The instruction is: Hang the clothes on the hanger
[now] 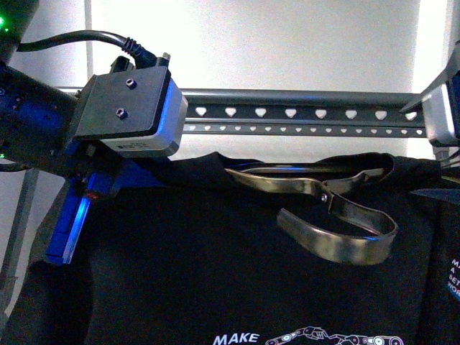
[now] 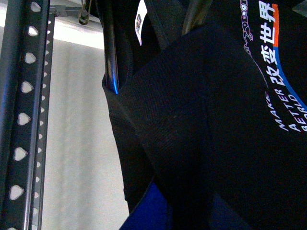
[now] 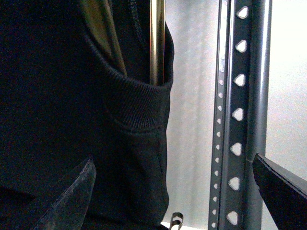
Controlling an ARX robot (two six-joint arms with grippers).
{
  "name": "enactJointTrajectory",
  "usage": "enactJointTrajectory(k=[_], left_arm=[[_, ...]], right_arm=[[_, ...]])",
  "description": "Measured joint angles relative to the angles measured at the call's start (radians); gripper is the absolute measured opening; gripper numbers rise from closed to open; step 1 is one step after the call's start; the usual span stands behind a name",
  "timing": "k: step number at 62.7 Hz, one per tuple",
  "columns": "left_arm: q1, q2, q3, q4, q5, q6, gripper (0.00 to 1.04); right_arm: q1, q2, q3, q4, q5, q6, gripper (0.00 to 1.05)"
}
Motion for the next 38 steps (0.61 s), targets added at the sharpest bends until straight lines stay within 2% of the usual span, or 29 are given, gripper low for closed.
enactJointTrajectory(k=[14, 20, 24, 34, 38], left_arm=[[0.0, 0.0, 0.0, 0.0, 0.0, 0.0, 0.04], [0.0, 0.0, 0.0, 0.0, -0.002, 0.0, 0.04], [0.0, 0.0, 0.0, 0.0, -0.004, 0.0, 0.04], [0.0, 0.0, 0.0, 0.0, -0.006, 0.0, 0.04], [0.0, 0.0, 0.0, 0.0, -0.005, 0.0, 0.04]], right_arm=[[0.035, 0.097, 0.082, 0.008, 0.075, 0.048, 0.96], [0.037, 0.133, 0.103, 0.021, 0.091, 0.084, 0.75], [0.037, 0.142, 0.106, 0.021, 0.097, 0.093, 0.66], [0.043, 0.153, 0.106, 0.04, 0.092, 0.114, 0.31], [0.043, 0.153, 0.105, 0.045, 0.087, 0.117, 0.23]])
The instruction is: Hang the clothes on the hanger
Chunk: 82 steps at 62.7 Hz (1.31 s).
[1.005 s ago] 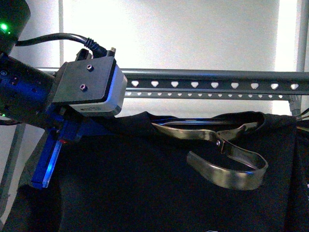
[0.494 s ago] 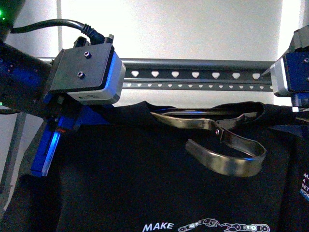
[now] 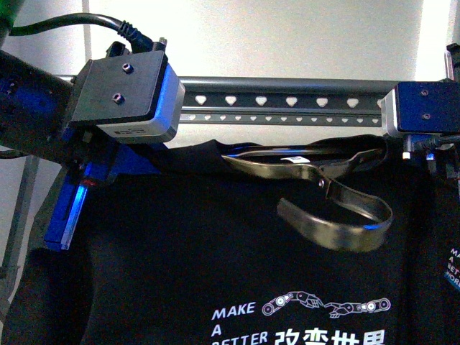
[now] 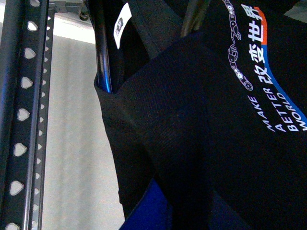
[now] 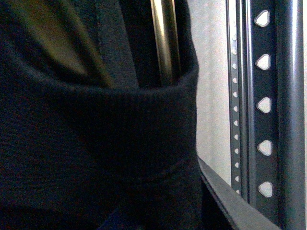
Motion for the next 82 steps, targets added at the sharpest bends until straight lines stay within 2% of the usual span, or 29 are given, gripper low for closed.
enactJointTrajectory(k=[7, 9, 14, 17, 26, 38, 47, 60, 62, 63, 65, 69, 72, 77, 82], left_arm=[[0.001, 0.0, 0.001, 0.001, 0.006, -0.012, 0.04], [0.001, 0.0, 0.002, 0.002, 0.006, -0.014, 0.06], [0.001, 0.0, 0.003, 0.005, 0.012, -0.005, 0.23], [0.001, 0.0, 0.003, 0.005, 0.012, -0.004, 0.29], [0.0, 0.0, 0.01, 0.005, 0.016, -0.003, 0.55], [0.0, 0.0, 0.011, 0.005, 0.016, -0.002, 0.8], [0.0, 0.0, 0.011, 0.005, 0.016, 0.0, 1.0], [-0.001, 0.0, 0.006, 0.026, 0.006, -0.016, 0.98], [-0.002, -0.002, -0.016, 0.098, -0.02, -0.068, 0.98], [-0.002, -0.004, -0.044, 0.196, -0.052, -0.137, 0.98], [-0.002, -0.004, -0.07, 0.295, -0.09, -0.222, 0.98], [0.005, 0.001, -0.112, 0.546, -0.206, -0.53, 0.98], [0.024, 0.006, -0.106, 0.708, -0.331, -0.857, 0.98], [0.053, 0.003, -0.071, 0.746, -0.436, -1.182, 0.98], [0.101, -0.011, -0.03, 0.714, -0.56, -1.508, 0.98]], right_arm=[[-0.001, -0.003, -0.022, 0.003, -0.019, -0.002, 0.08], [-0.003, -0.005, -0.034, 0.003, -0.03, 0.003, 0.07], [-0.01, -0.016, -0.066, 0.003, -0.053, 0.034, 0.07], [-0.014, -0.02, -0.077, -0.001, -0.059, 0.044, 0.07], [-0.053, -0.061, -0.136, -0.034, -0.095, 0.089, 0.06], [-0.118, -0.083, -0.182, -0.098, -0.127, 0.113, 0.06], [-0.187, -0.095, -0.219, -0.216, -0.138, 0.106, 0.06], [-0.269, -0.119, -0.257, -0.349, -0.189, 0.175, 0.06], [-0.276, -0.127, -0.262, -0.349, -0.204, 0.205, 0.06], [-0.279, -0.13, -0.264, -0.349, -0.211, 0.216, 0.06], [-0.286, -0.141, -0.268, -0.35, -0.227, 0.247, 0.06], [-0.298, -0.173, -0.277, -0.368, -0.27, 0.325, 0.05], [-0.306, -0.213, -0.281, -0.407, -0.29, 0.403, 0.04], [-0.312, -0.245, -0.281, -0.469, -0.296, 0.467, 0.04], [-0.317, -0.265, -0.283, -0.526, -0.288, 0.567, 0.04]])
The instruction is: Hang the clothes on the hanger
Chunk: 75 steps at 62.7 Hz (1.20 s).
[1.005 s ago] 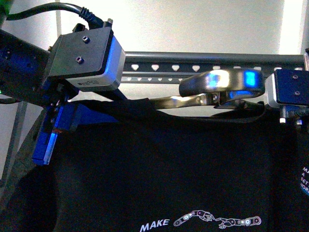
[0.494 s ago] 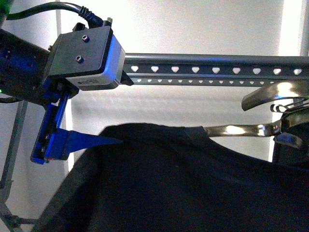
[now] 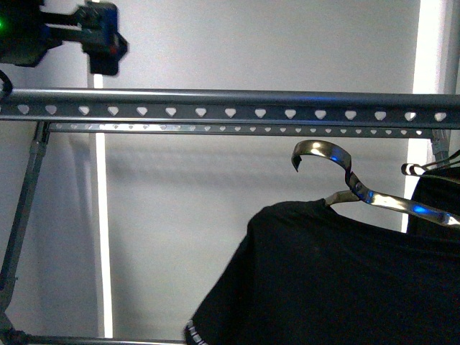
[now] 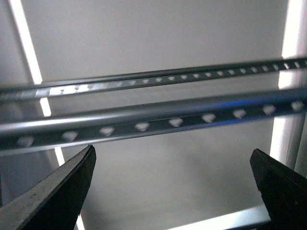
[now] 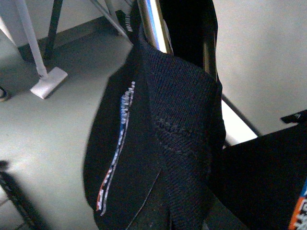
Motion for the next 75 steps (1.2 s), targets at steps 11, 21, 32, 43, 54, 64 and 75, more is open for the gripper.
enactJointTrajectory(k=[11, 21, 32, 43, 54, 64, 75], left_arm=[[0.098, -0.022, 0.015, -0.145, -0.06, -0.416, 0.98], [0.112, -0.086, -0.029, -0.185, -0.036, -0.441, 0.95], [0.085, -0.277, -0.276, -0.257, -0.069, -0.197, 0.65], [0.06, -0.442, -0.613, -0.111, -0.077, -0.121, 0.27], [0.06, -0.558, -0.827, -0.031, -0.079, -0.108, 0.04], [0.06, -0.627, -0.921, -0.008, -0.079, -0.108, 0.04], [0.06, -0.71, -1.009, -0.003, -0.079, -0.108, 0.04]], right_arm=[[-0.003, -0.005, 0.0, 0.081, -0.065, 0.387, 0.04], [0.01, -0.01, 0.009, 0.204, -0.093, 0.661, 0.03], [0.036, 0.011, 0.08, 0.32, -0.044, 0.995, 0.03], [0.072, 0.1, 0.202, 0.39, 0.051, 1.308, 0.03], [0.103, 0.177, 0.271, 0.399, 0.124, 1.464, 0.03], [0.127, 0.222, 0.311, 0.4, 0.154, 1.528, 0.03], [0.167, 0.264, 0.347, 0.4, 0.201, 1.559, 0.03]])
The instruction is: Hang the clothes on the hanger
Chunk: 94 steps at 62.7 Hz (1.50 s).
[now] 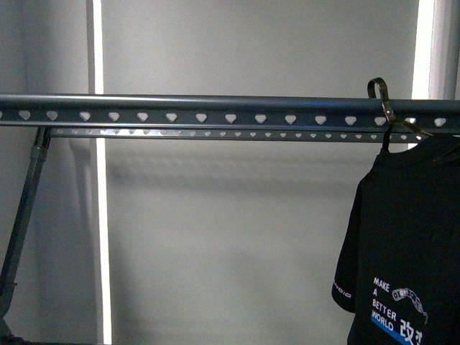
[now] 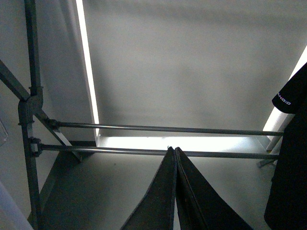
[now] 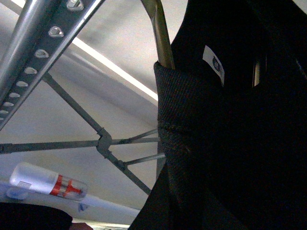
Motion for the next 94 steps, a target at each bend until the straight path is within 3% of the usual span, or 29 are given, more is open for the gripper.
enactJointTrajectory(k=[30, 49, 64, 81, 87, 90, 94], left_arm=[[0.0, -0.222, -0.133, -0.087, 0.0, 0.001, 0.04], [0.0, -0.356, -0.17, -0.18, -0.001, 0.001, 0.04], [0.0, -0.449, -0.193, -0.227, -0.001, 0.003, 0.04], [0.0, -0.554, -0.193, -0.332, -0.001, 0.003, 0.04], [0.0, -0.581, -0.193, -0.36, -0.001, 0.003, 0.04], [0.0, -0.595, -0.193, -0.373, -0.002, 0.003, 0.04], [0.0, -0.608, -0.193, -0.387, -0.001, 0.003, 0.04]], right_arm=[[0.047, 0.04, -0.045, 0.064, 0.064, 0.018, 0.05], [0.071, -0.13, -0.303, 0.308, 0.232, -0.147, 0.56], [0.111, -0.568, -0.67, 0.507, 0.341, -0.263, 0.99], [0.267, -1.147, -1.011, 0.439, 0.513, -0.435, 0.97], [0.362, -1.3, -1.006, 0.137, 0.739, -0.535, 0.82], [0.374, -1.368, -1.043, 0.023, 0.768, -0.562, 0.74], [0.363, -1.409, -1.098, -0.012, 0.755, -0.583, 0.63]])
